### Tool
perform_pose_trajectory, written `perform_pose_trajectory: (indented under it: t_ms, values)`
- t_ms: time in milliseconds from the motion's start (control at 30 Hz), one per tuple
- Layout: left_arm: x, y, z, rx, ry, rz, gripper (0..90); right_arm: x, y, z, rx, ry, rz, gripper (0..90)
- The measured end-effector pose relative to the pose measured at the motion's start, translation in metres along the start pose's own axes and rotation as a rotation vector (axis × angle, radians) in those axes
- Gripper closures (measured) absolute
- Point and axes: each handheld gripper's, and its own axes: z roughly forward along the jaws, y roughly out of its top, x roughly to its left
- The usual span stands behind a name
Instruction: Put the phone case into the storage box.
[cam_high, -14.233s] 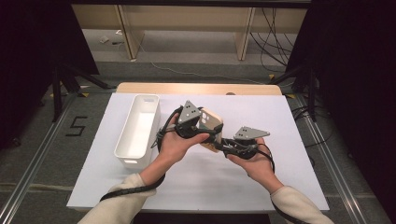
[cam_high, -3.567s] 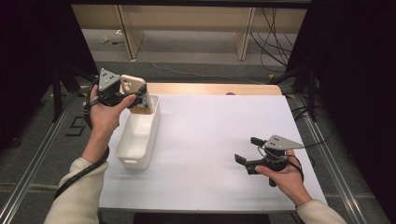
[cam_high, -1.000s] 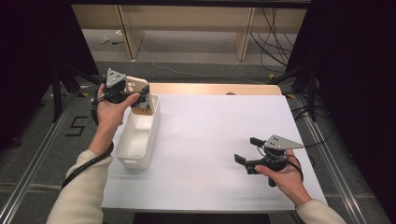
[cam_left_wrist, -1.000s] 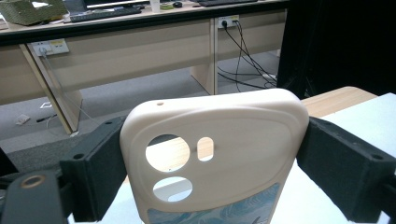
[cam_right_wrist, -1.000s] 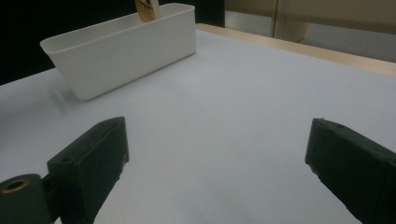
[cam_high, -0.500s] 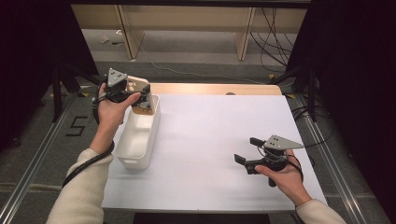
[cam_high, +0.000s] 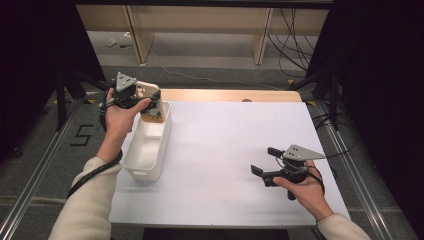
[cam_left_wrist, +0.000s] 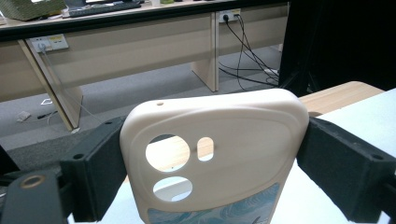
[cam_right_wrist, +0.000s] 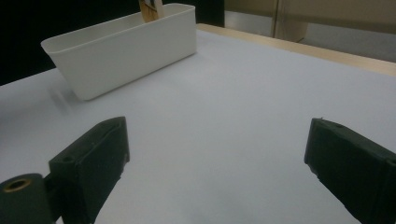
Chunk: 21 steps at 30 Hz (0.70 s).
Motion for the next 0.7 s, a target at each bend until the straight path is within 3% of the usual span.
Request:
perform_pose_trajectory:
  t_ms: [700]
  values:
    - [0.0017,-0.0005,0.0081,0.016,0.005,-0.007,11.0,-0.0004,-0.0001,0.0,0.001,0.001,0.0,7.5]
